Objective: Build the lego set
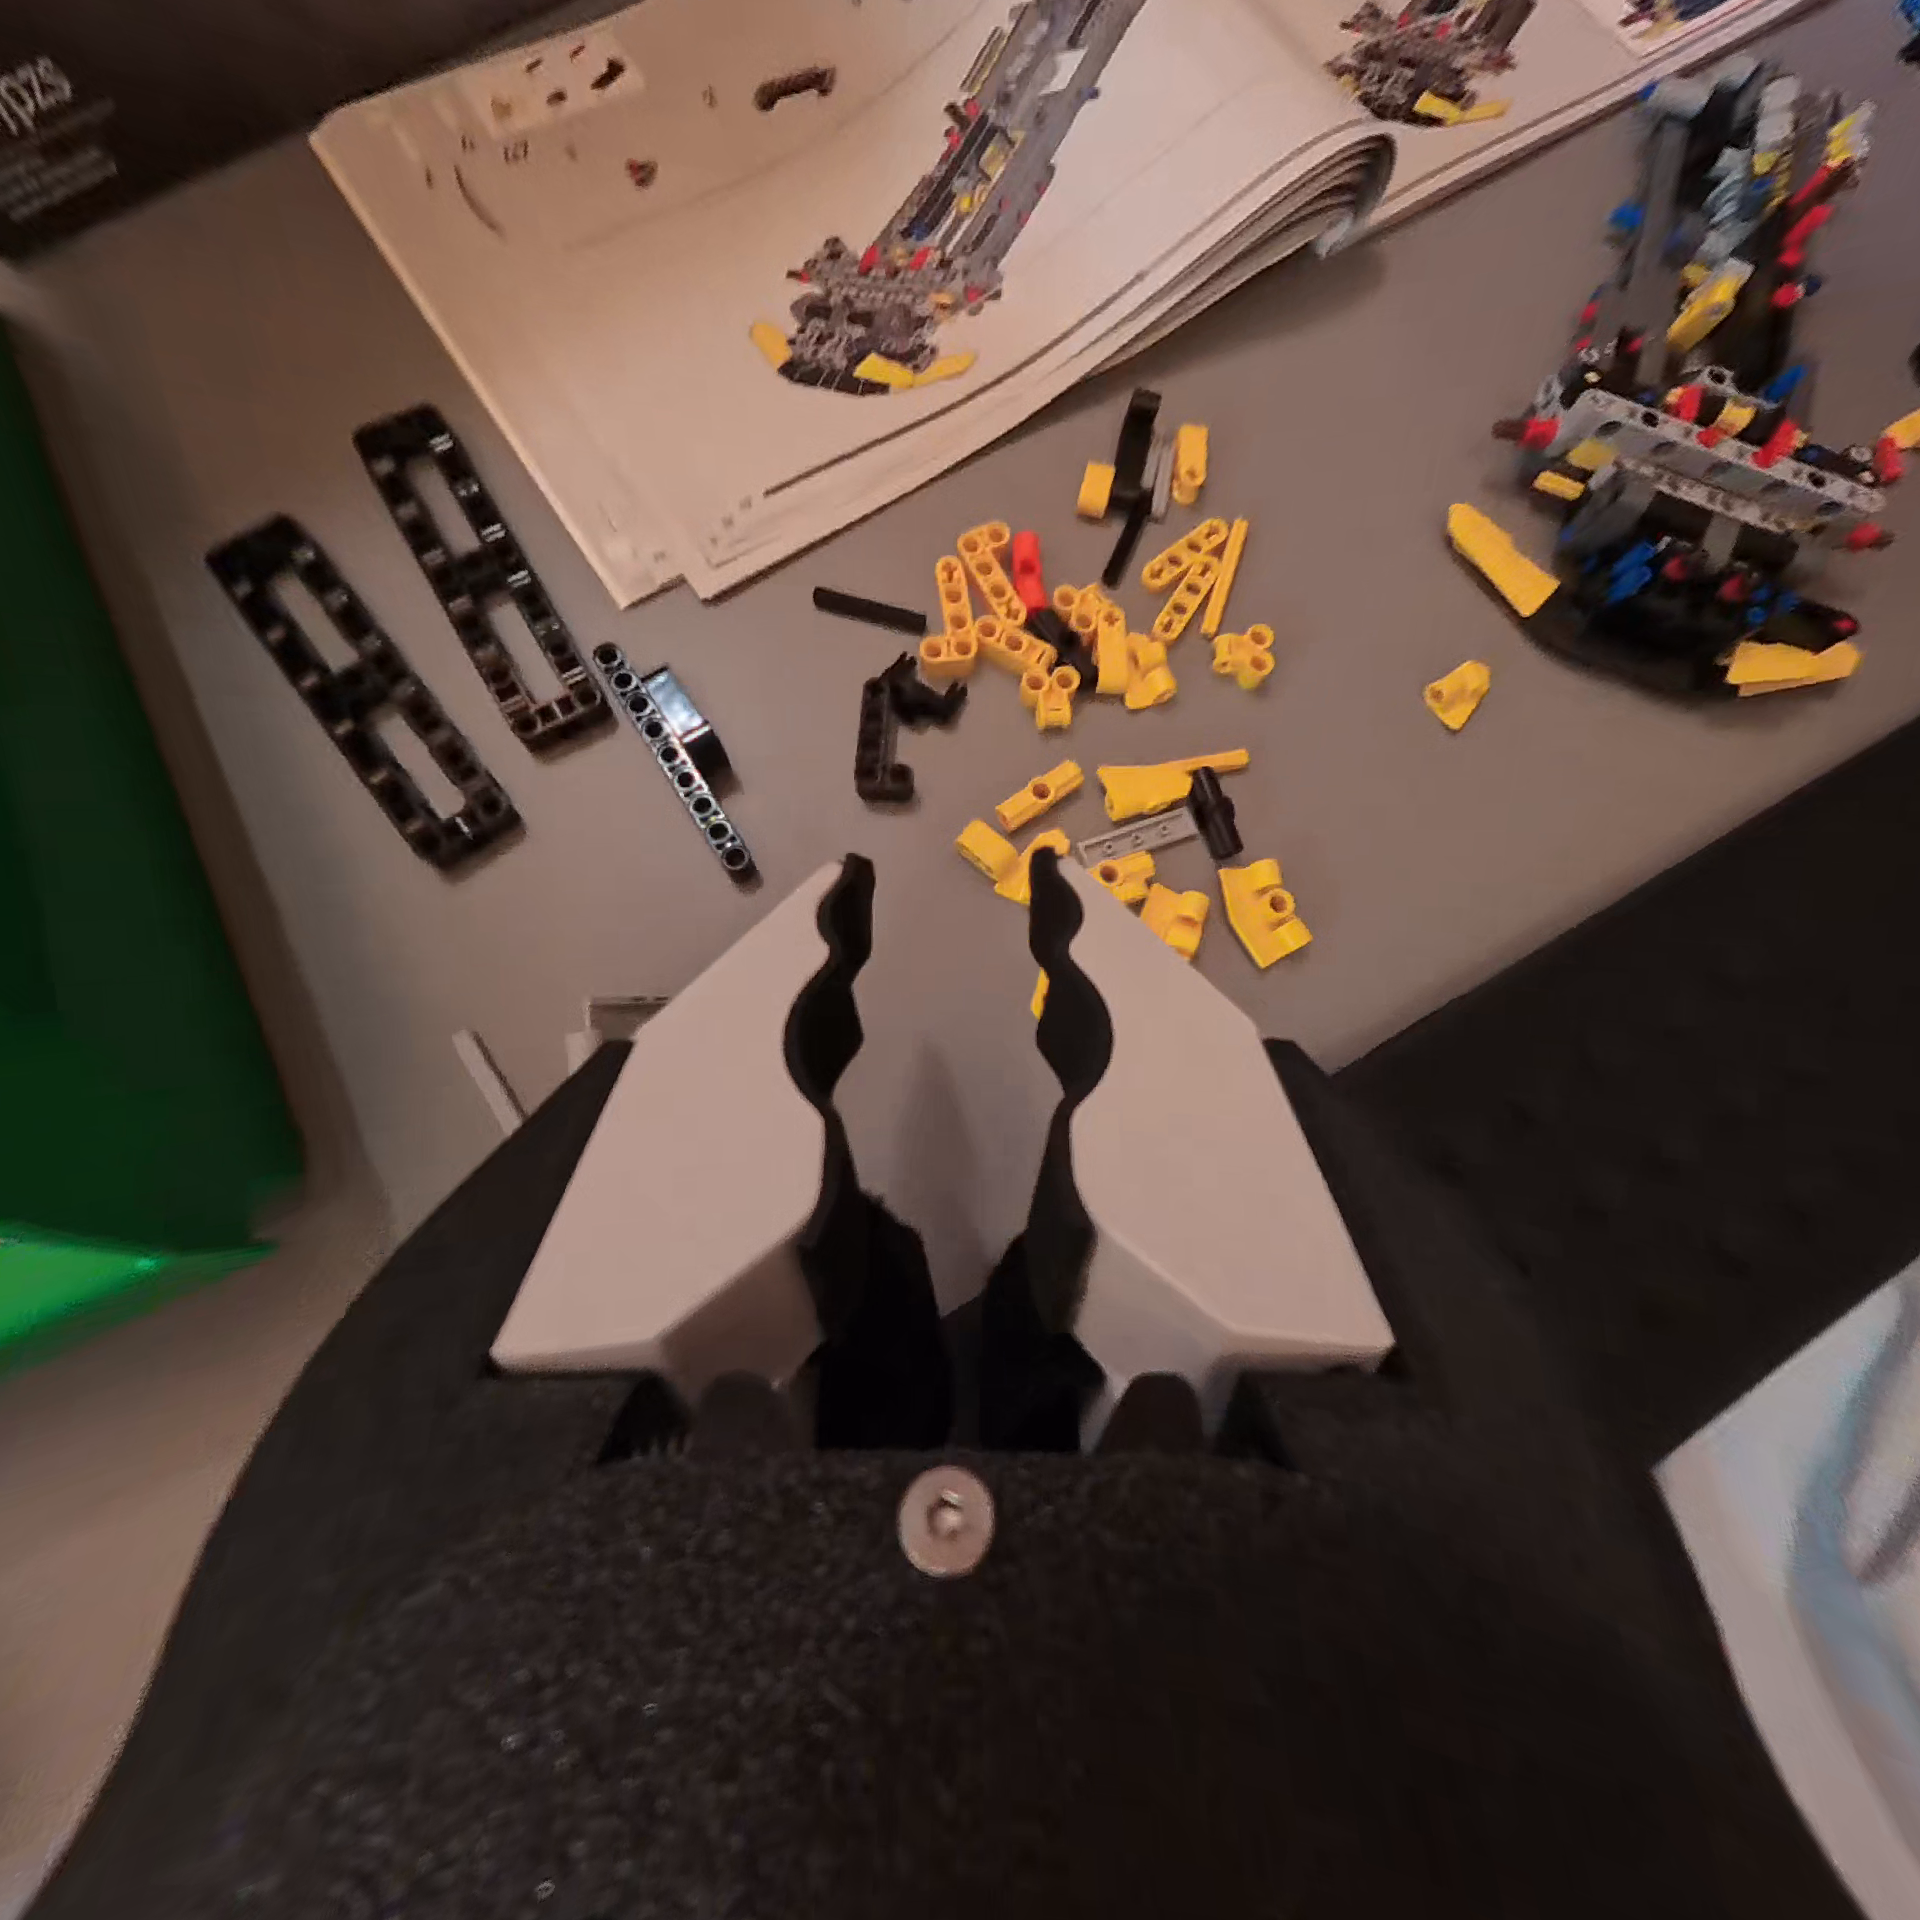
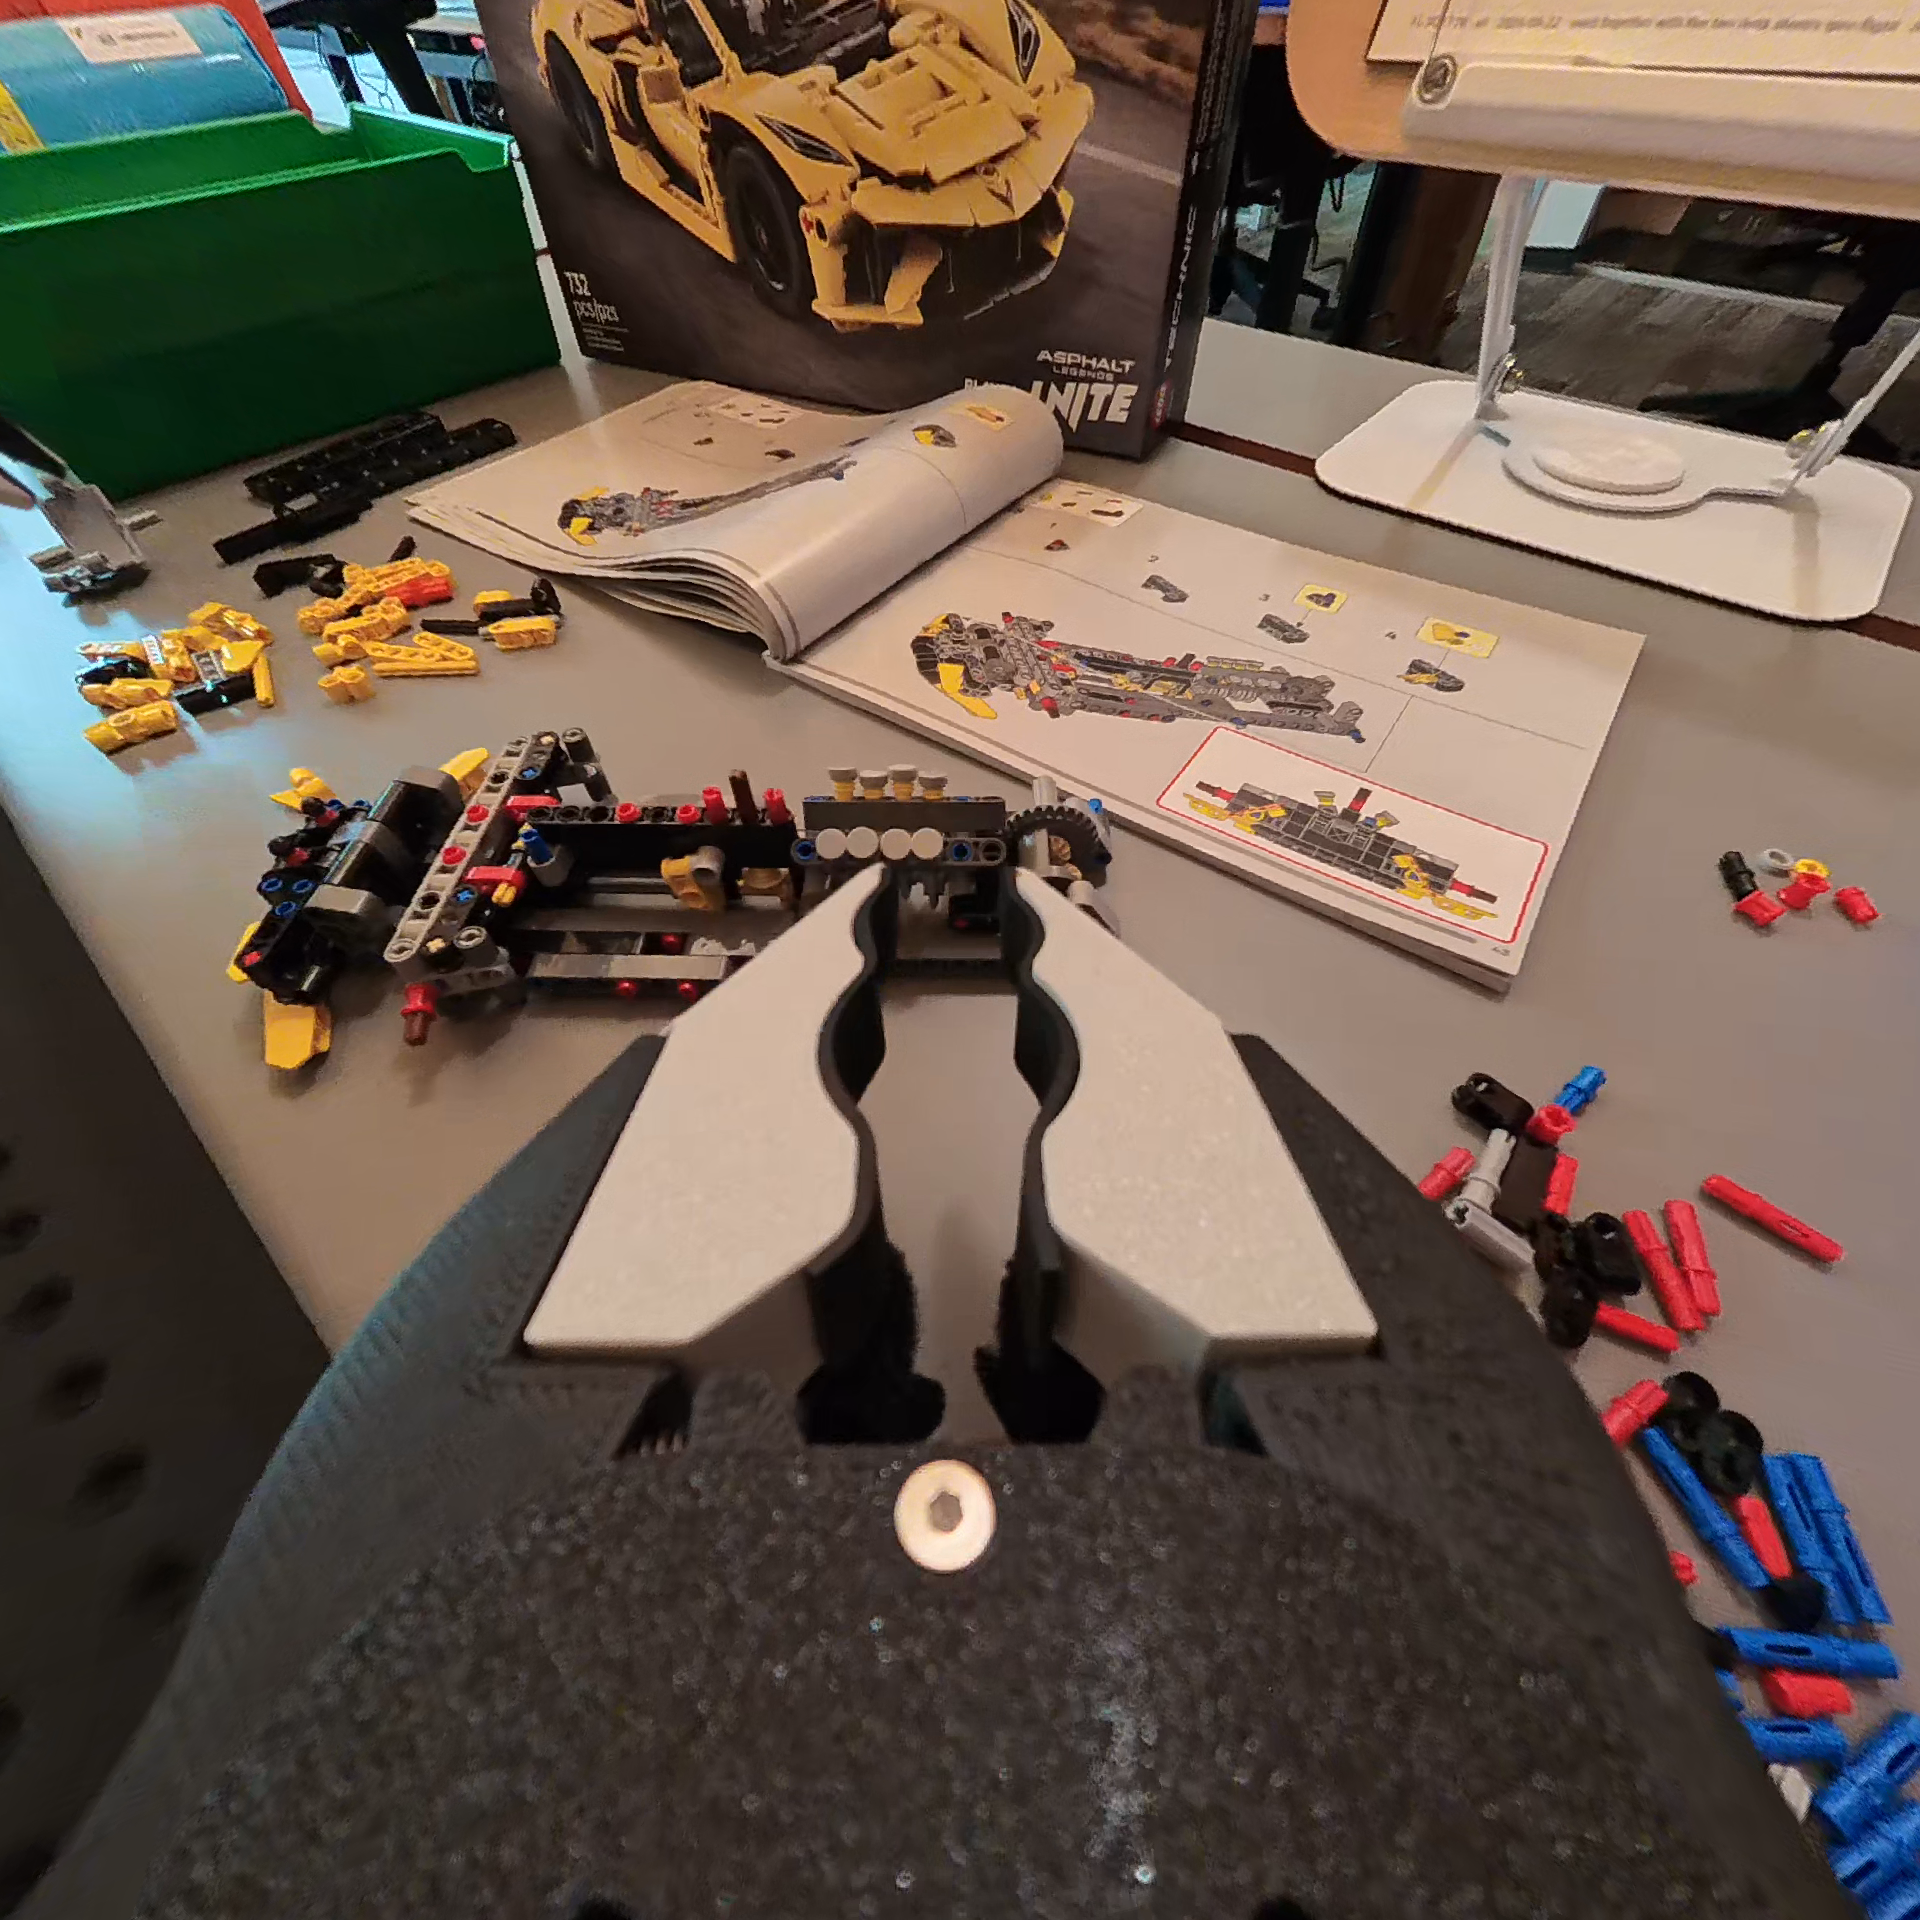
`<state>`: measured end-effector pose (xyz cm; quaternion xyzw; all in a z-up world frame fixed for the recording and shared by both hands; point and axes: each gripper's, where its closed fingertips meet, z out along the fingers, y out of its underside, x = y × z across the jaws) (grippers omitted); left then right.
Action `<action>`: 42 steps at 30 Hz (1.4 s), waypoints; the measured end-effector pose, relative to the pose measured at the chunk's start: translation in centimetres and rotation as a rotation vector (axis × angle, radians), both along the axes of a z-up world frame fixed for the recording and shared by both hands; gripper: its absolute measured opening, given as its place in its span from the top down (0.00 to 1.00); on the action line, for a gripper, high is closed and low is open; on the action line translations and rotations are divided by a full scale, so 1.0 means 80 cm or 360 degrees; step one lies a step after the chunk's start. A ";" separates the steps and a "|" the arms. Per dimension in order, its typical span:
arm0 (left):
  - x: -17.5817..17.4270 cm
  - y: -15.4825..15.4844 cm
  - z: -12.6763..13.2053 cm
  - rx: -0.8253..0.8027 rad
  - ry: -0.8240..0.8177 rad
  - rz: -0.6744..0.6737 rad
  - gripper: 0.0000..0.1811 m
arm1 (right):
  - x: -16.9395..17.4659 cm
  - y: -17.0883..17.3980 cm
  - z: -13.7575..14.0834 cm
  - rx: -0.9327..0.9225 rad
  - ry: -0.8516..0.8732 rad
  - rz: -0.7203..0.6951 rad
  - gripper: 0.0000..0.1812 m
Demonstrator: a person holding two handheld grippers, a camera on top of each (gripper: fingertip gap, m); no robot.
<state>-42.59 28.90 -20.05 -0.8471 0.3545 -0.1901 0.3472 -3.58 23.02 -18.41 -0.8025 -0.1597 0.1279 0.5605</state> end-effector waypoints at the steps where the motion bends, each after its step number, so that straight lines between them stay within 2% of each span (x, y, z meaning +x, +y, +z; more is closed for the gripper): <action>1: 0.000 0.002 -0.005 -0.0012 -0.0009 0.0017 0.84 | 0.000 0.000 -0.001 -0.0005 -0.0009 0.0001 0.90; 15: 0.029 0.063 -0.064 -0.0066 0.0179 0.0037 0.85 | -0.001 0.001 -0.008 -0.0040 -0.0039 0.0007 0.90; 17: 0.032 0.067 -0.065 -0.0084 0.0173 0.0051 0.89 | -0.001 0.001 -0.009 -0.0044 -0.0030 0.0011 0.90; 18: 0.034 0.066 -0.066 -0.0109 0.0177 0.0034 0.97 | -0.002 0.001 -0.009 -0.0049 -0.0026 0.0016 0.90; 22: 0.026 0.069 -0.059 -0.0091 0.0294 0.0054 0.97 | -0.003 0.000 -0.008 -0.0045 -0.0017 0.0024 0.90; 25: 0.030 0.076 -0.028 -0.0018 0.0204 0.0111 0.97 | -0.003 -0.001 -0.008 -0.0036 -0.0030 0.0026 0.90; 28: 0.066 0.074 0.023 0.0058 -0.0099 0.0067 0.97 | -0.006 -0.001 -0.009 -0.0031 -0.0062 0.0040 0.90; 30: 0.106 0.064 0.054 0.0058 -0.0327 -0.0045 0.97 | -0.008 0.000 -0.010 -0.0030 -0.0085 0.0047 0.90; 32: 0.155 0.051 0.070 -0.0019 -0.0481 -0.0203 0.97 | -0.008 0.000 -0.010 -0.0025 -0.0087 0.0050 0.90; 34: 0.205 0.041 0.066 -0.0087 -0.0497 -0.0357 0.97 | -0.007 -0.001 -0.007 -0.0016 -0.0069 0.0047 0.90; 38: 0.281 0.045 0.030 -0.0048 -0.0185 -0.0556 0.97 | -0.005 -0.002 -0.002 -0.0002 0.0003 0.0050 0.90; 42: 0.315 0.052 0.029 -0.0027 -0.0113 -0.0629 0.97 | -0.059 -0.026 0.006 -0.0043 0.0018 0.0386 0.85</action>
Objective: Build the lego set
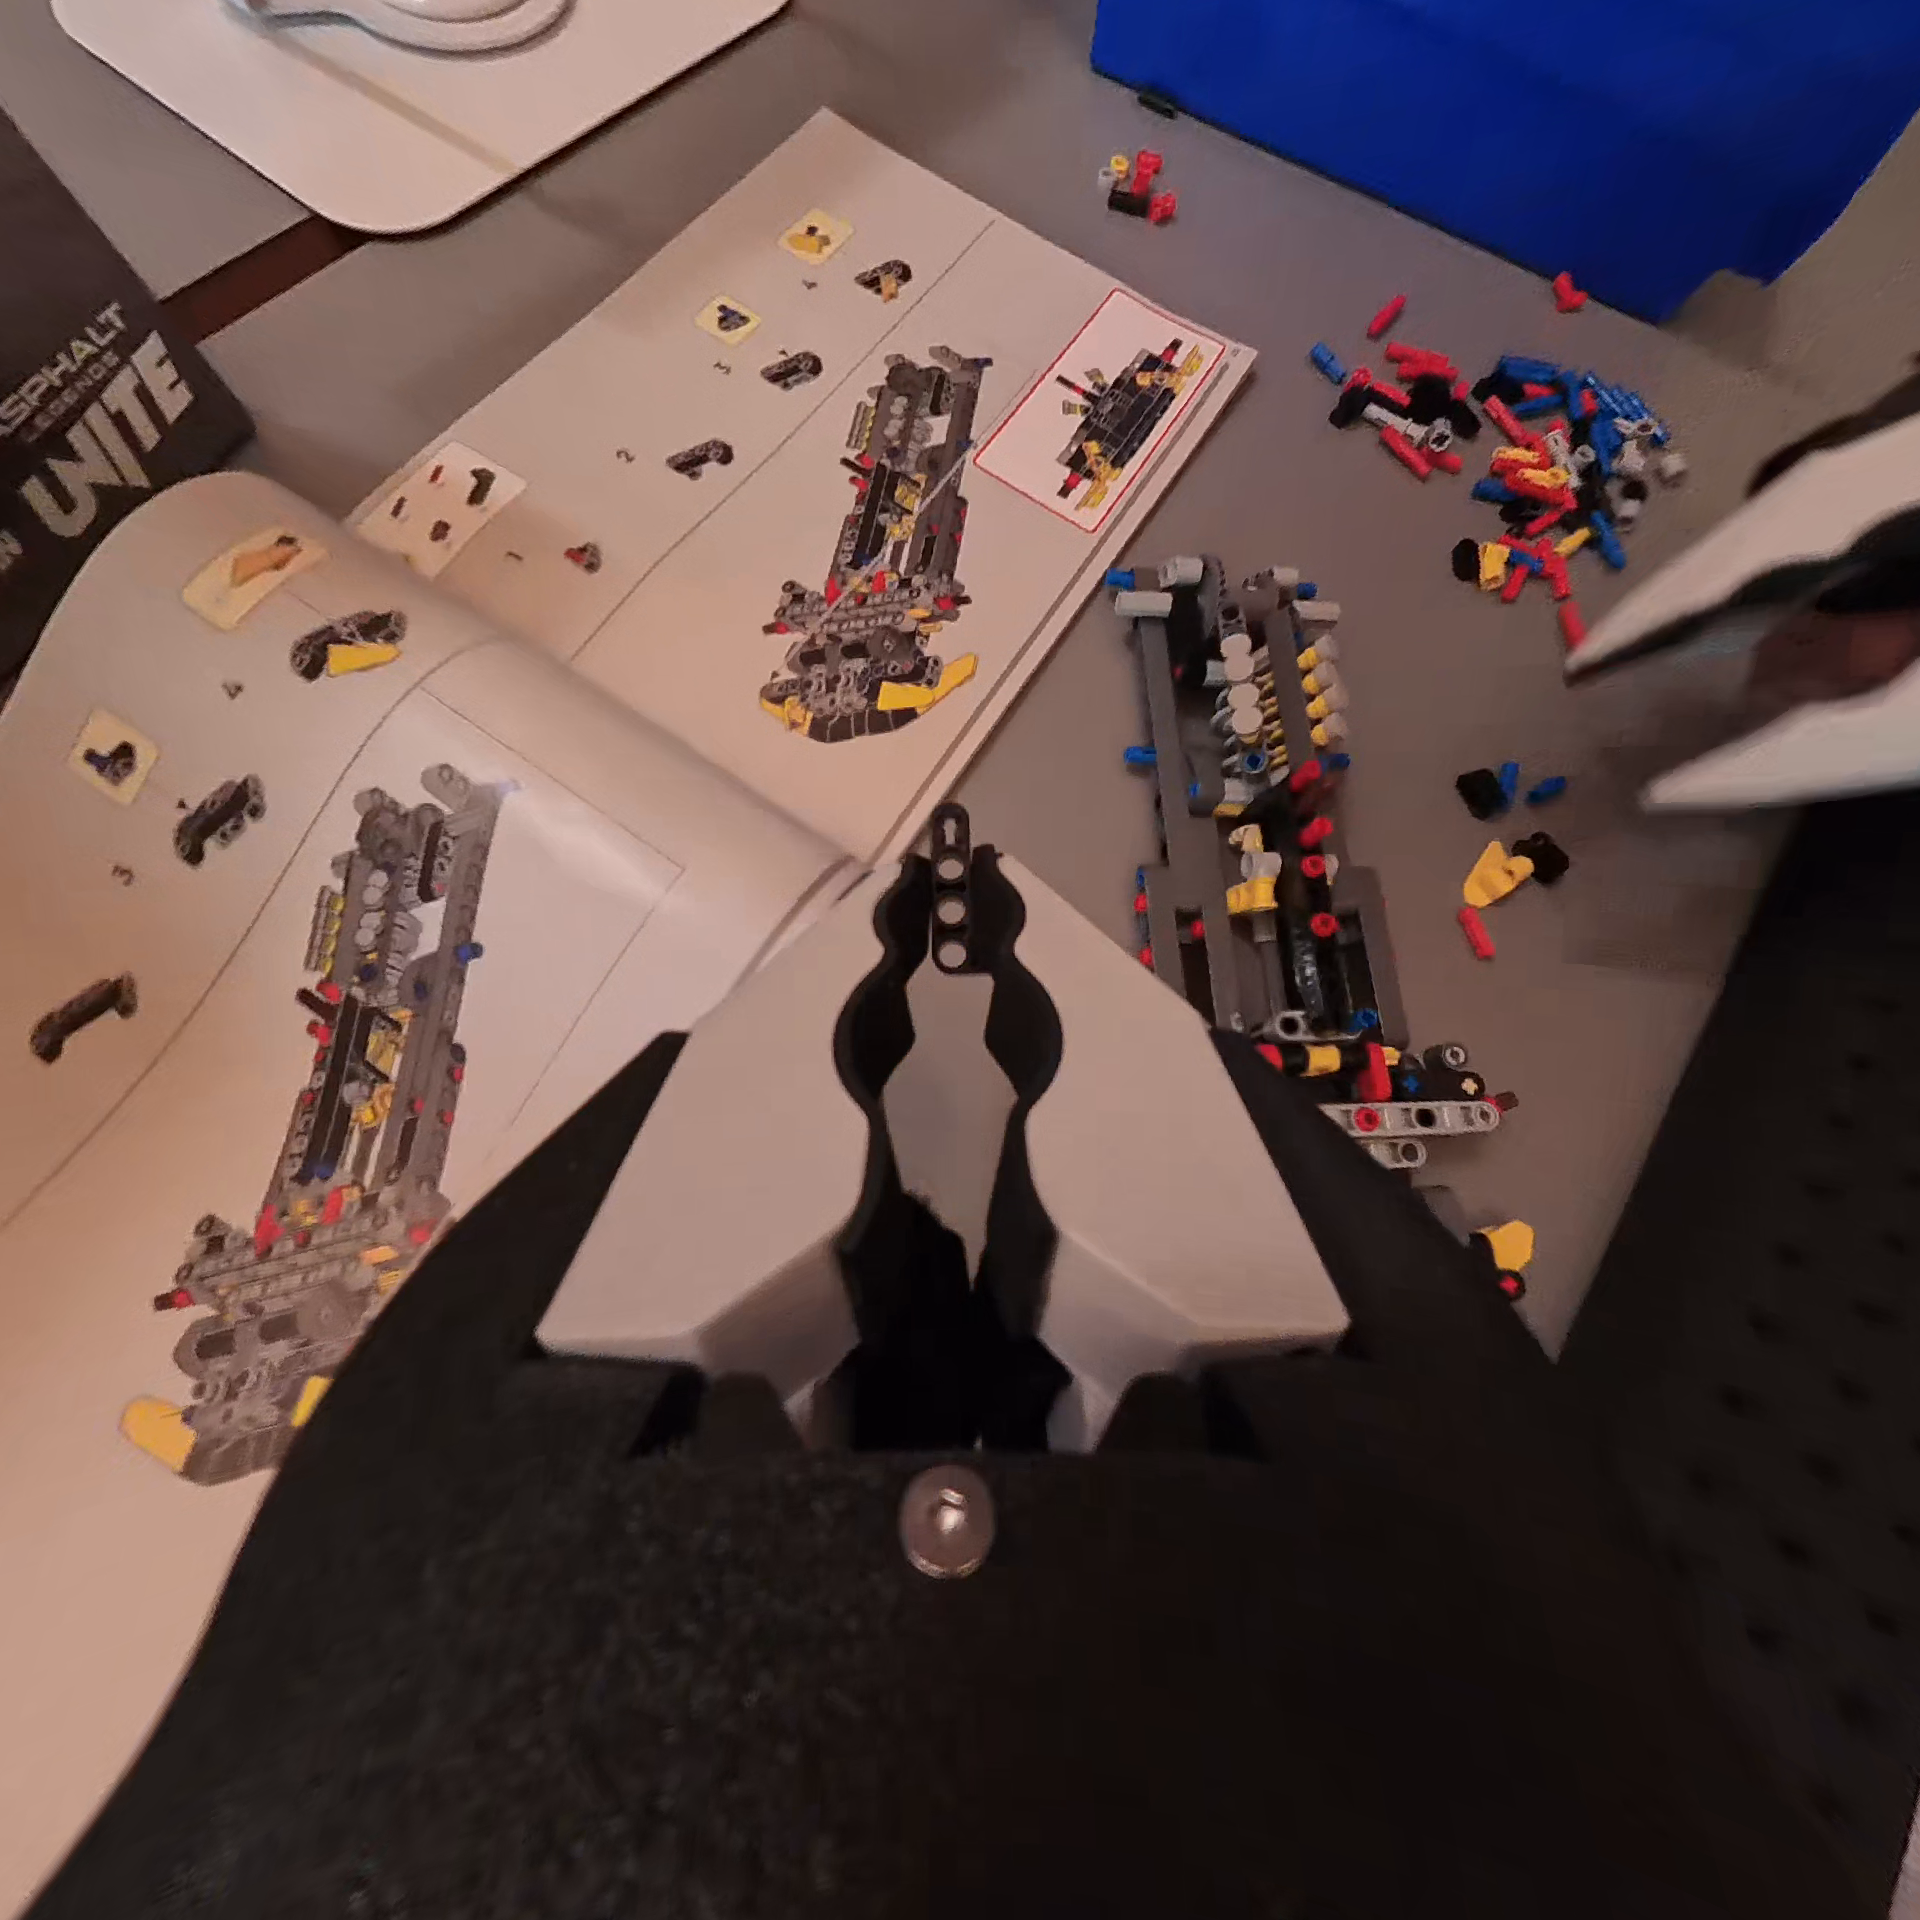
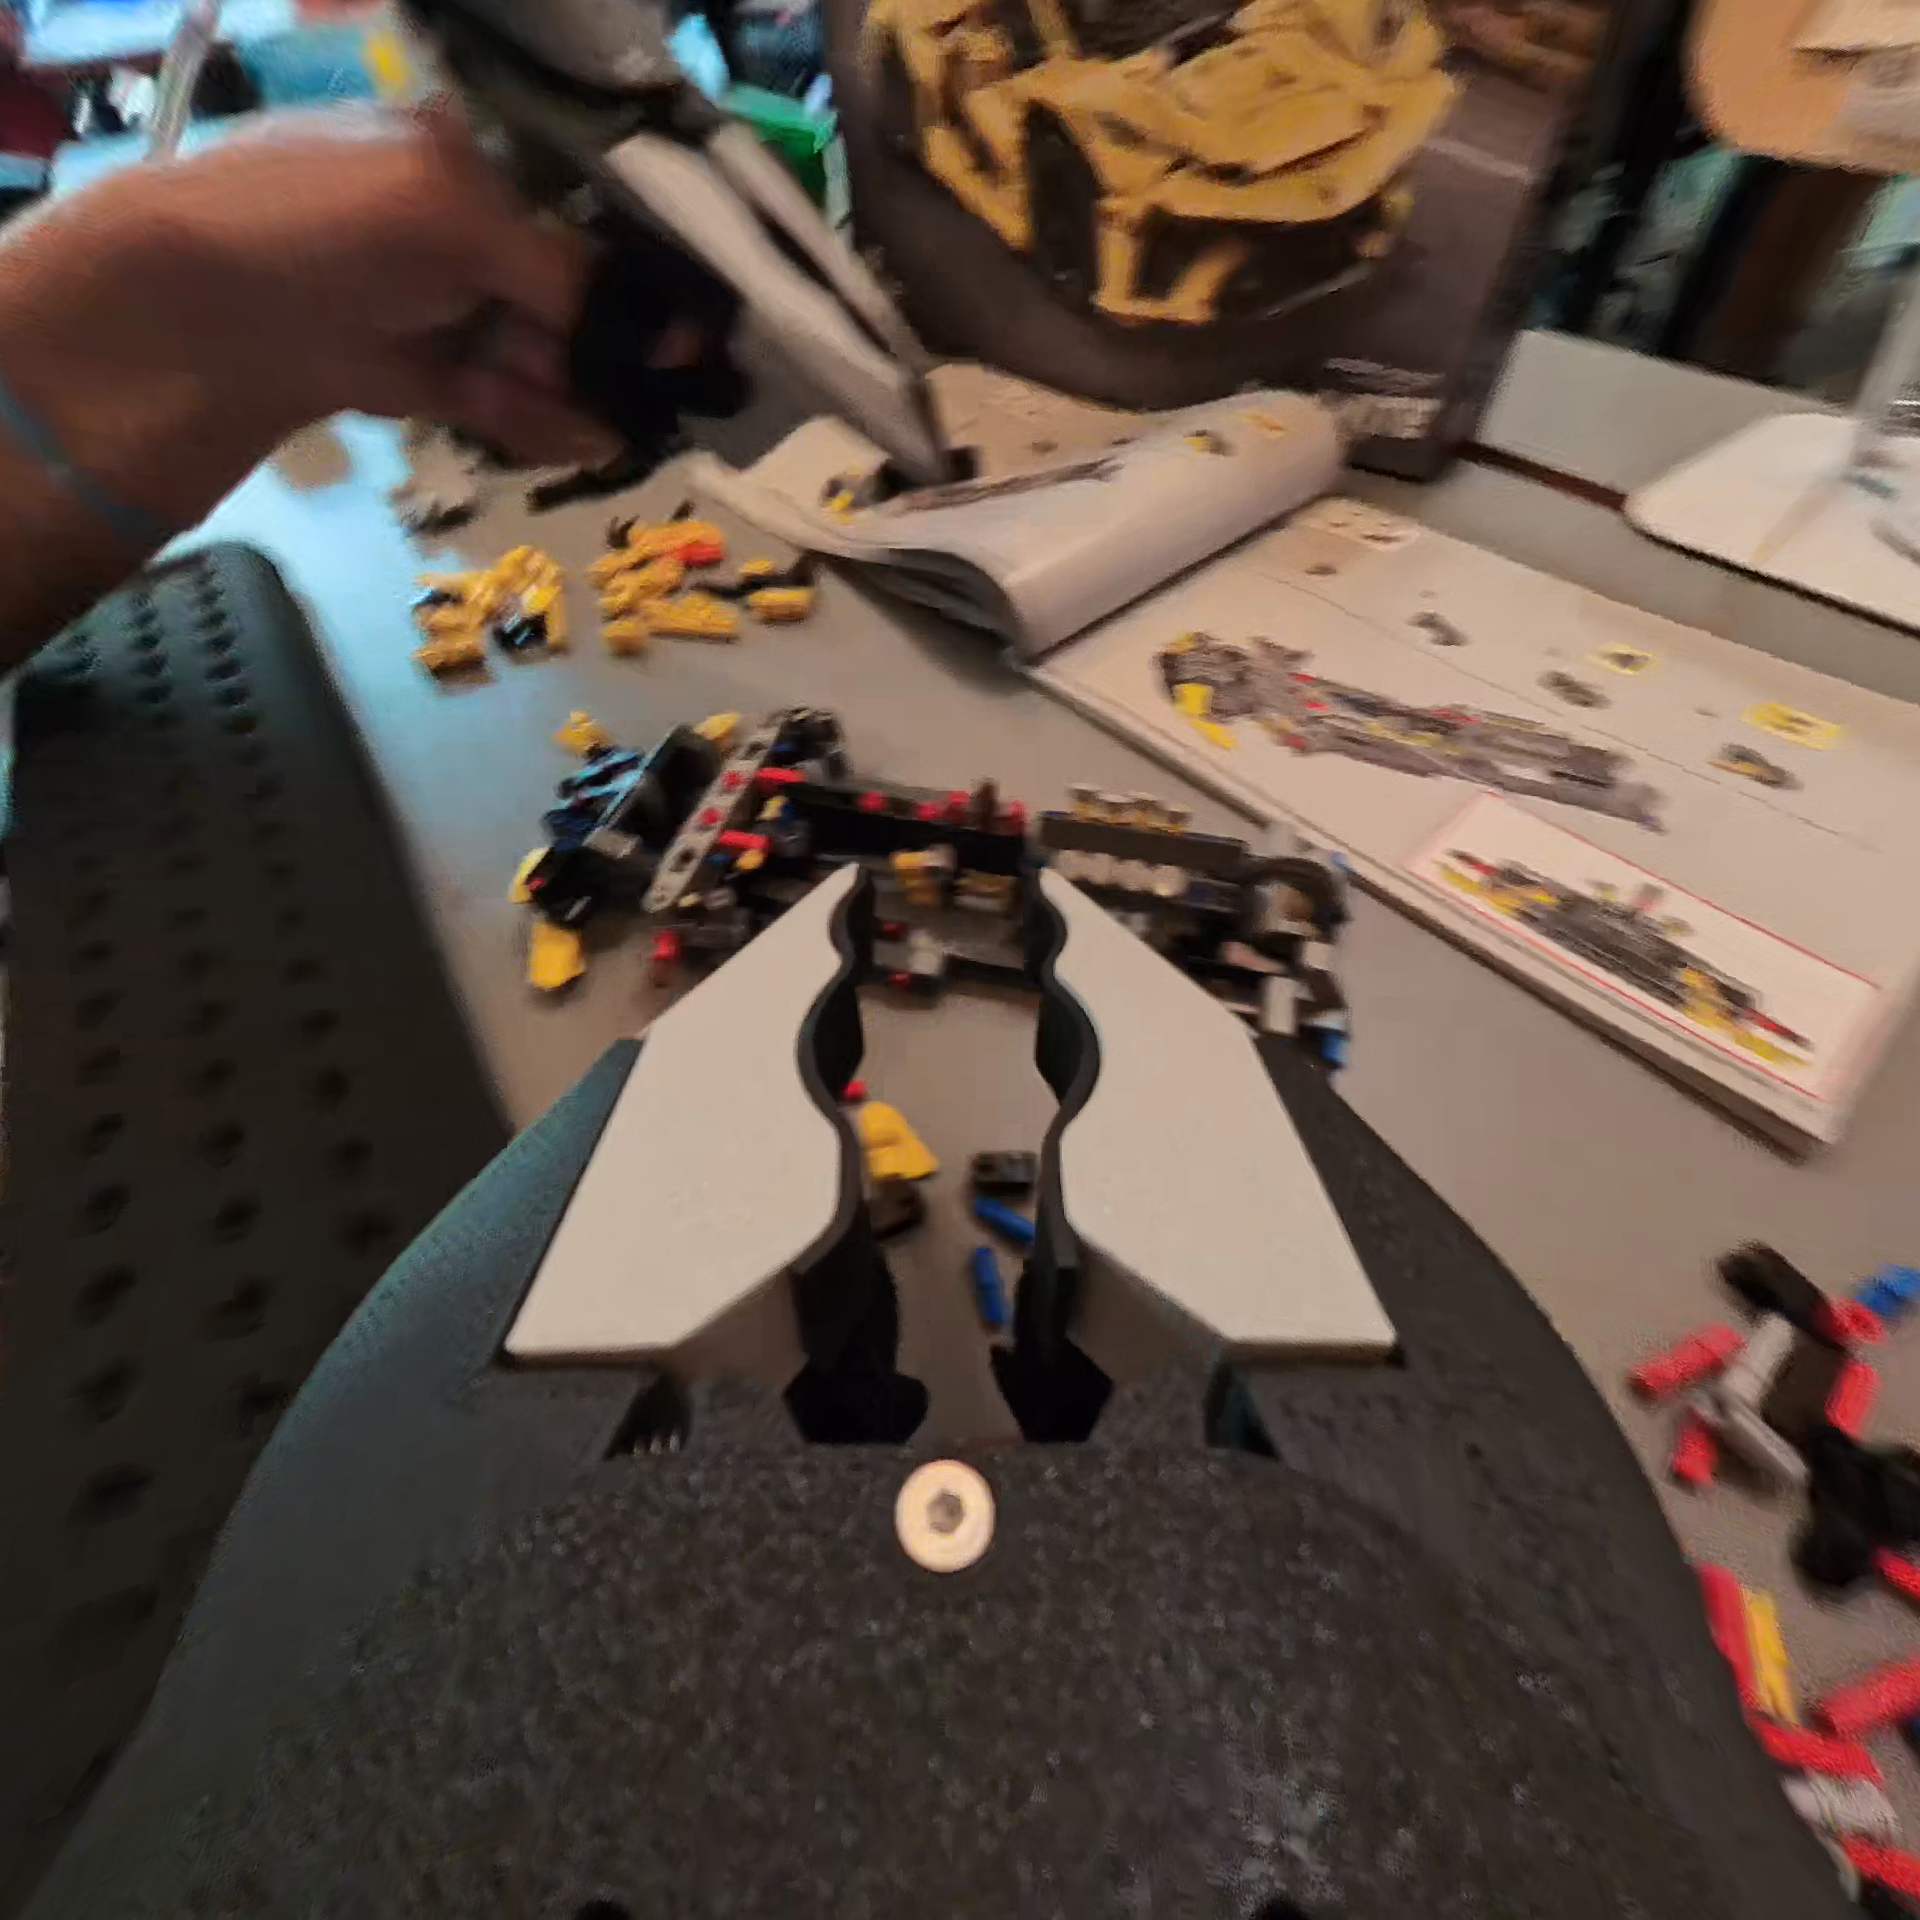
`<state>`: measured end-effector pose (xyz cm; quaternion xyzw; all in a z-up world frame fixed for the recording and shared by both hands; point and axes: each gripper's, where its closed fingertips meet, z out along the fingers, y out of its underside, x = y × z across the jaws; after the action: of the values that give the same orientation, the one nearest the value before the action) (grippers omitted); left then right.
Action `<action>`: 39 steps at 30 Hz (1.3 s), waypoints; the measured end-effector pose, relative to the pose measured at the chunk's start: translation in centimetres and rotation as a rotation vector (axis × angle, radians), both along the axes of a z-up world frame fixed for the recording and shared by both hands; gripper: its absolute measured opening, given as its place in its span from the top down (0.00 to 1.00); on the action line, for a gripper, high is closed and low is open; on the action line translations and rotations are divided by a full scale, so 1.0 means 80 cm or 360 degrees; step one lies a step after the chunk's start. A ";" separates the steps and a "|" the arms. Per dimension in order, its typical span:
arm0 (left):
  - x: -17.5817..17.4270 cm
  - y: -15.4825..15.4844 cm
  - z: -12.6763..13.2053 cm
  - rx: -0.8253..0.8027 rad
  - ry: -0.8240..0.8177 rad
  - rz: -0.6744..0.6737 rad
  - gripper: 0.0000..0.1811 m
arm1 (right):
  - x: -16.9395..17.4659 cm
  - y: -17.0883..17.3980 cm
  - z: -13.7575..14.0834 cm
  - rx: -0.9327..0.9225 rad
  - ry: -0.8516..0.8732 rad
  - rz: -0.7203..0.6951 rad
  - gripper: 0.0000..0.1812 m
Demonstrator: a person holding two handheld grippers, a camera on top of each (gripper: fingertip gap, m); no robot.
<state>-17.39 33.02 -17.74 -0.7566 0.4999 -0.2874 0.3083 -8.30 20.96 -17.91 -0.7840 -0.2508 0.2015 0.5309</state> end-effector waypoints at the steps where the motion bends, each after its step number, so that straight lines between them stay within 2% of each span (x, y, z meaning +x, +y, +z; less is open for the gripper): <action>1: 0.000 0.002 0.000 0.0023 0.0021 0.0002 0.97 | -0.016 -0.006 -0.008 -0.0043 -0.0109 0.0081 0.83; 4: -0.013 0.004 -0.002 0.0073 0.0056 0.0046 0.97 | -0.055 -0.022 -0.045 -0.0202 -0.0467 0.0306 0.75; 7: -0.041 0.001 0.000 0.0063 0.0039 0.0136 0.97 | -0.097 -0.029 -0.053 -0.0272 -0.0468 0.0480 0.80; 9: -0.065 -0.001 0.002 0.0076 0.0030 0.0201 0.97 | -0.111 -0.027 -0.059 -0.0305 -0.0521 0.0516 0.81; 11: -0.091 -0.004 0.003 0.0086 0.0027 0.0258 0.97 | -0.111 -0.015 -0.058 -0.0266 -0.0599 0.0451 0.87; 18: -0.145 -0.012 0.005 0.0111 -0.0021 0.0349 0.97 | -0.127 0.027 -0.064 -0.0274 -0.0611 0.0246 0.88; 22: -0.154 -0.015 0.004 0.0121 -0.0051 0.0343 0.97 | -0.139 0.052 -0.065 -0.0306 -0.0599 0.0091 0.88; 26: -0.155 -0.020 0.001 0.0111 -0.0088 0.0303 0.97 | -0.146 0.067 -0.065 -0.0329 -0.0592 0.0047 0.87; 30: -0.148 -0.014 0.002 0.0088 -0.0116 0.0267 0.97 | -0.153 0.066 -0.048 -0.0372 -0.0347 0.0083 0.86; 32: -0.132 -0.009 0.009 0.0079 -0.0137 0.0220 0.97 | -0.143 0.064 -0.028 -0.0352 -0.0200 0.0104 0.86; 34: -0.109 -0.006 0.022 0.0101 -0.0161 0.0142 0.97 | -0.112 0.069 -0.007 -0.0281 -0.0097 0.0074 0.86; 37: -0.070 -0.008 0.036 0.0127 -0.0159 0.0011 0.97 | -0.027 0.092 0.008 -0.0198 -0.0014 -0.0156 0.86; 39: -0.048 -0.028 0.033 0.0078 -0.0134 -0.0113 0.97 | 0.019 0.100 0.014 -0.0154 0.0105 -0.0275 0.86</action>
<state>-21.24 30.75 -15.07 -0.7179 0.5199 -0.3174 0.3371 -6.78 28.95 -16.76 -0.8203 -0.1546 0.1926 0.5159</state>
